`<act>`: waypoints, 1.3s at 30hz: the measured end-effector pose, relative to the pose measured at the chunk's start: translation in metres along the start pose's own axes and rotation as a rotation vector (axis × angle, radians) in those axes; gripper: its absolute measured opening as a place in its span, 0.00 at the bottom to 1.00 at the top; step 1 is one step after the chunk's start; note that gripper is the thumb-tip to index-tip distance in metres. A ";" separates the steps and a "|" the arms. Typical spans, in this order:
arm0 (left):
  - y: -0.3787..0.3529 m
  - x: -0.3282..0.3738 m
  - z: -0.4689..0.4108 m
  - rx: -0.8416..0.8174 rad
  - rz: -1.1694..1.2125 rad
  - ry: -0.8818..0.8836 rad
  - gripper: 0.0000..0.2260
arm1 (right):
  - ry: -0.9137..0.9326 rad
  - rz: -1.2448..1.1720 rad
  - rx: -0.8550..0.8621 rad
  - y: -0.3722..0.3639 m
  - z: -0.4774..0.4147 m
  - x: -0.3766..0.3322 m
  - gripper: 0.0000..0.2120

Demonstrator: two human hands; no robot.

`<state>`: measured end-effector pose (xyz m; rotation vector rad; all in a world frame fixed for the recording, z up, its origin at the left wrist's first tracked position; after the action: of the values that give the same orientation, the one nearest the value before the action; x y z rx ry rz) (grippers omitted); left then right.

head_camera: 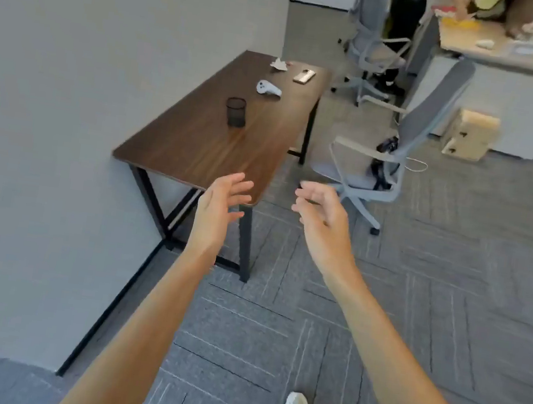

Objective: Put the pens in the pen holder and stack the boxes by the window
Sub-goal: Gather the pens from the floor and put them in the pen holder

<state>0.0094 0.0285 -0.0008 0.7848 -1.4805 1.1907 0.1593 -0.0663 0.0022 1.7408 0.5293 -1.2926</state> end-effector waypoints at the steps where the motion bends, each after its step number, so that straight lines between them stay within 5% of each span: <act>1: -0.018 -0.016 0.003 -0.058 -0.031 0.039 0.15 | -0.040 0.003 0.046 0.013 0.008 0.015 0.10; 14: -0.253 -0.191 0.095 -0.524 -0.179 0.588 0.11 | -0.510 -0.085 0.590 0.203 0.130 0.209 0.08; 26: -0.469 -0.282 0.175 -0.822 -0.434 0.650 0.12 | -0.822 -0.280 0.845 0.371 0.220 0.336 0.05; 39: -0.662 -0.387 0.307 -1.419 -0.623 0.787 0.10 | -1.065 -0.374 1.304 0.483 0.294 0.409 0.06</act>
<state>0.6169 -0.5005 -0.1840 -0.2363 -0.9132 -0.1926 0.5151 -0.6304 -0.2040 1.4434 -0.8428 -2.8990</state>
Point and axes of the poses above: each hand's wrist, its own z-axis away from the middle knuckle, its own y-axis out of the back of the hand, x = y × z, the point moved 3 cm from there along -z, towards the middle knuckle, and after that the axes turned 12 degrees about z, right-handed, at the moved point
